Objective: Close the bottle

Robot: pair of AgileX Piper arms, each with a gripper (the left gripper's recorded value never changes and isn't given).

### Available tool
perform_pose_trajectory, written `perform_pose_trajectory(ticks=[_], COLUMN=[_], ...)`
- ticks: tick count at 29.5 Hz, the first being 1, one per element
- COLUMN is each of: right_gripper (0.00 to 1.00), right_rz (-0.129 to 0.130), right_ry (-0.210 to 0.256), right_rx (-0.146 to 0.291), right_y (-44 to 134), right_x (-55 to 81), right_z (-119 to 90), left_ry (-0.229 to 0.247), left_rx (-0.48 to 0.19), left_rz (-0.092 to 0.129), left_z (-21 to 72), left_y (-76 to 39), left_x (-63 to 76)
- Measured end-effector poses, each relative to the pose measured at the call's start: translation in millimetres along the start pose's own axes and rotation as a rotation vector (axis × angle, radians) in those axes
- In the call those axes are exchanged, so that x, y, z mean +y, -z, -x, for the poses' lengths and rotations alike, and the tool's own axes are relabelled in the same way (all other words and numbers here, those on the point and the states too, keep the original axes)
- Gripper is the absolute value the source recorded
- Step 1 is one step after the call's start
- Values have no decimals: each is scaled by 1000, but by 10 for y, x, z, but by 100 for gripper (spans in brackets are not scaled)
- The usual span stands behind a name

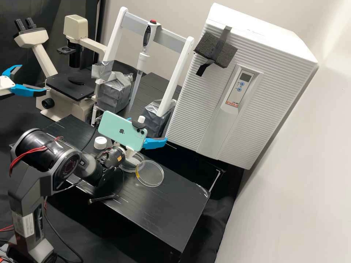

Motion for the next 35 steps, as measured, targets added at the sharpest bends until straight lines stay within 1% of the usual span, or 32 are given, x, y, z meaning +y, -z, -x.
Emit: perform_pose_trajectory(ticks=[1,4,7,9,10,12,14,15,17,20,24,28,29,31,35], right_gripper=[100,100,100,100,100,100,100,100,100,100,100,100,100,100,100], right_rz=[0,0,0,0,0,0,0,0,0,0,0,0,0,0,0], right_ry=[0,0,0,0,0,0,0,0,0,0,0,0,0,0,0], right_rx=[0,0,0,0,0,0,0,0,0,0,0,0,0,0,0], right_y=[0,0,0,0,0,0,0,0,0,0,0,0,0,0,0], right_x=[0,0,0,0,0,0,0,0,0,0,0,0,0,0,0], right_z=[0,0,0,0,0,0,0,0,0,0,0,0,0,0,0], left_ry=[-4,7,27,43,52,65,82,91,110,117,127,147,156,174,208], left_rx=[-21,-75,-114,-152,-173,-214,-256,-282,-318,-338,-316,-298,-294,-283,-260], left_rz=[12,28,32,27,30,21,2,-12,-20,-26,-4,20,28,57,87], left_z=[35,160,243,289,314,346,365,377,392,410,445,502,520,550,584], left_y=[-17,-70,-122,-176,-204,-254,-296,-321,-354,-360,-318,-308,-308,-300,-266], left_x=[7,13,-7,-14,-18,-18,-27,-31,-49,-42,-65,-116,-138,-177,-260])
